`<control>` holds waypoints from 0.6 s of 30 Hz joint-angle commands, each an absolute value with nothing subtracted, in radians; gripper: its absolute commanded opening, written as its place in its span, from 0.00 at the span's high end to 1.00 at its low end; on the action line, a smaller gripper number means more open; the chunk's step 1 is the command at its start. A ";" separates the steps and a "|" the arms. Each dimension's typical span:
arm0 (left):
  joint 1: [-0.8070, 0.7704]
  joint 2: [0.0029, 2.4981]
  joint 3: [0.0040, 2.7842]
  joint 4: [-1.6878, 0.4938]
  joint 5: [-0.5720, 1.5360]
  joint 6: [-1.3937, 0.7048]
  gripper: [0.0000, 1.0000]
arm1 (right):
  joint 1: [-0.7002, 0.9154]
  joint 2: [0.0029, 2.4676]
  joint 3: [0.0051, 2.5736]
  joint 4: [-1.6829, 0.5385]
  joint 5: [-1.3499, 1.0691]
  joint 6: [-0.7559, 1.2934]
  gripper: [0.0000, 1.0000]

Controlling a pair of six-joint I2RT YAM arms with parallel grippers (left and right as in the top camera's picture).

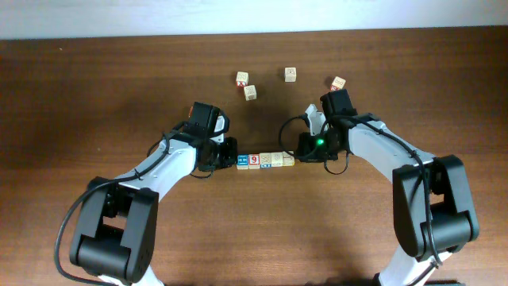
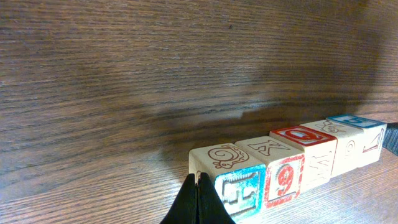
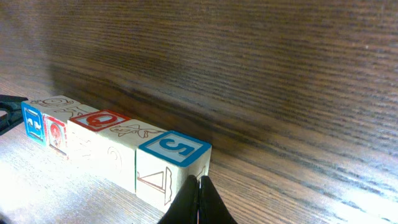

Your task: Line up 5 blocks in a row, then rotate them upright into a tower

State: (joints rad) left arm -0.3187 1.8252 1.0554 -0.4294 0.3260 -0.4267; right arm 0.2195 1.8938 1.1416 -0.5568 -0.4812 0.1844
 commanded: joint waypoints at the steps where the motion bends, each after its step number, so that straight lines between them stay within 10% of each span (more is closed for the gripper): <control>1: -0.319 1.840 1.060 -0.429 0.345 -0.414 1.00 | 0.230 1.905 1.137 -0.564 -0.493 0.221 0.96; 18: -0.308 1.840 1.060 -0.445 0.353 -0.406 1.00 | 0.274 1.906 1.135 -0.575 -0.486 0.271 0.96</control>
